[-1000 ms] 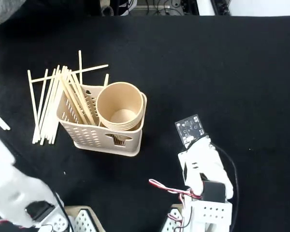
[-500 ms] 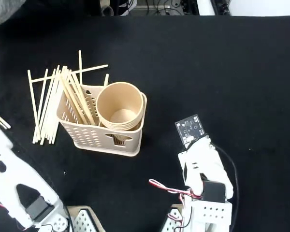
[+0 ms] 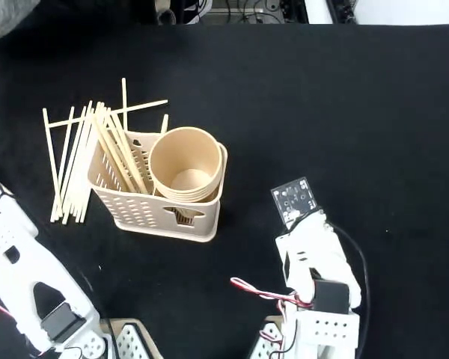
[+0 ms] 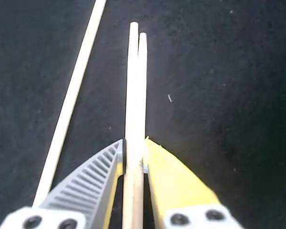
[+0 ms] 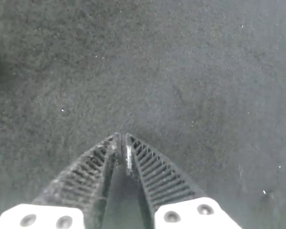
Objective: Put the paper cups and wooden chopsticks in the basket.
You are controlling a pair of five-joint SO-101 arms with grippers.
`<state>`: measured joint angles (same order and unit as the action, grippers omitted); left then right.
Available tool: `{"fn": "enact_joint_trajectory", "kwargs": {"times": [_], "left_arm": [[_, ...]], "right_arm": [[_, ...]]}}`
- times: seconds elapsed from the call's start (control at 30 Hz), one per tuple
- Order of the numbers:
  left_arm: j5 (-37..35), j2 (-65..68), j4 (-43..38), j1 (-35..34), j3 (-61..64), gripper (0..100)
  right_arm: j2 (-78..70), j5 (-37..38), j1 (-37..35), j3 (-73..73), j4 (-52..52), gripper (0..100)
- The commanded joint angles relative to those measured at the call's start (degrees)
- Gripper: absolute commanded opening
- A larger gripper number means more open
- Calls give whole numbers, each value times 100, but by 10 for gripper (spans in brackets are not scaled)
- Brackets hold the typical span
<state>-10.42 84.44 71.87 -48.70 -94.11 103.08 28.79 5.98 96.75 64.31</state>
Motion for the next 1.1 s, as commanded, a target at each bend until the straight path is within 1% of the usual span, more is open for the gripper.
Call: {"fn": "enact_joint_trajectory", "kwargs": {"times": [0.0,0.27,0.57,0.8,0.87,0.93,1.07], "left_arm": [[-9,-62,484,13,-119,30],[-9,-1248,1873,330,-127,30],[-26,-2268,2848,497,-127,30],[26,-3007,2927,505,-75,29],[193,-3288,2927,409,-4,29],[211,-3701,2927,233,136,29],[229,-4870,2927,-145,848,29]], "right_arm": [[391,53,-70,-13,26,12],[391,53,-70,-13,26,12],[391,53,-70,-13,26,12],[391,53,-70,-13,26,12],[391,53,-70,-13,26,12],[391,53,-70,-13,18,12],[391,53,-70,-13,9,12]]}}
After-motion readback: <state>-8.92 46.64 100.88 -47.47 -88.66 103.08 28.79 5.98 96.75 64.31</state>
